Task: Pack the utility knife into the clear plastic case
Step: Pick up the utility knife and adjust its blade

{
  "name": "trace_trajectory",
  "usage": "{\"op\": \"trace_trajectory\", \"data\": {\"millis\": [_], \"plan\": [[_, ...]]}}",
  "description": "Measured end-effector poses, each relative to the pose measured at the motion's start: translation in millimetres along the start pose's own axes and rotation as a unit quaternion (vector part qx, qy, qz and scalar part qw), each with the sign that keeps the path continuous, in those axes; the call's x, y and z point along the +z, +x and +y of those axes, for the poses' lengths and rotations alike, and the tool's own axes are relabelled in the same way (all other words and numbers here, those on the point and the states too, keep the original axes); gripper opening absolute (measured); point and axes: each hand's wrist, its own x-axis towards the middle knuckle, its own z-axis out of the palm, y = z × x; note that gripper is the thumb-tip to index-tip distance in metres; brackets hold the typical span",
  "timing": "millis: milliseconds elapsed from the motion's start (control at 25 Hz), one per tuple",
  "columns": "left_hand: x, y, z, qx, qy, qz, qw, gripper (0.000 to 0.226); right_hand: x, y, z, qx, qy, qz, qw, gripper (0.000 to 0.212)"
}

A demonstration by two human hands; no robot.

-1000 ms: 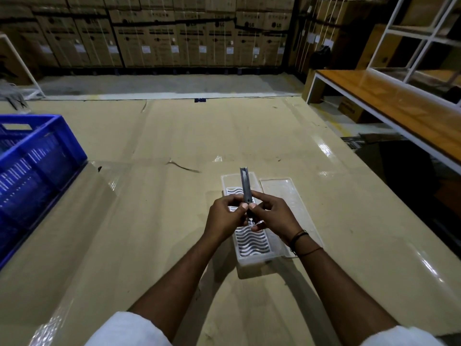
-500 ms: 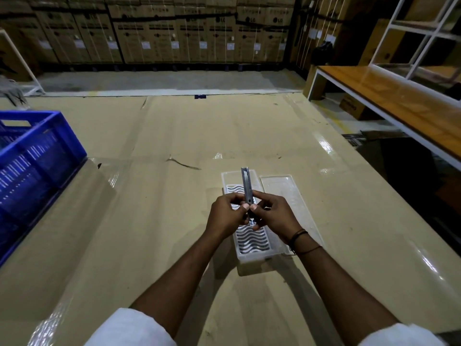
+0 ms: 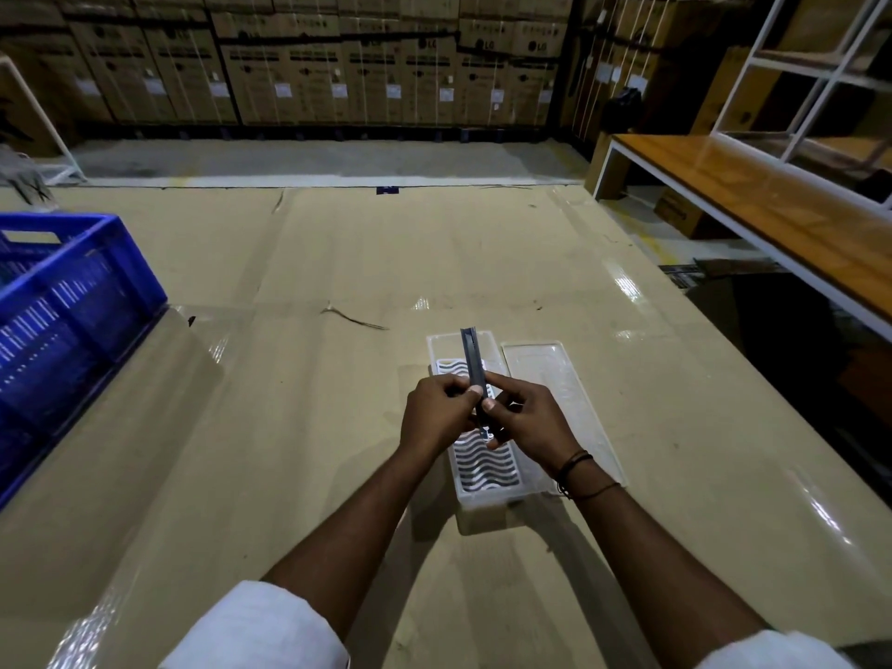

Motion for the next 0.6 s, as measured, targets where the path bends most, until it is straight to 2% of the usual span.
{"op": "trace_trajectory", "data": {"millis": [160, 240, 400, 600], "plan": [[3, -3, 1, -0.002, 0.037, 0.003, 0.999, 0.012, 1, -1, 1, 0.002, -0.001, 0.005, 1.000, 0.044], [4, -5, 2, 0.001, 0.069, 0.014, 0.998, 0.020, 2, -3, 1, -0.006, -0.016, 0.006, 1.000, 0.045], [6, -9, 7, 0.006, 0.114, 0.022, 0.993, 0.016, 4, -4, 3, -0.015, -0.048, 0.010, 0.999, 0.045], [5, -12, 5, 0.020, 0.088, 0.034, 0.995, 0.019, 4, -5, -1, -0.005, -0.033, 0.014, 0.999, 0.045]]}}
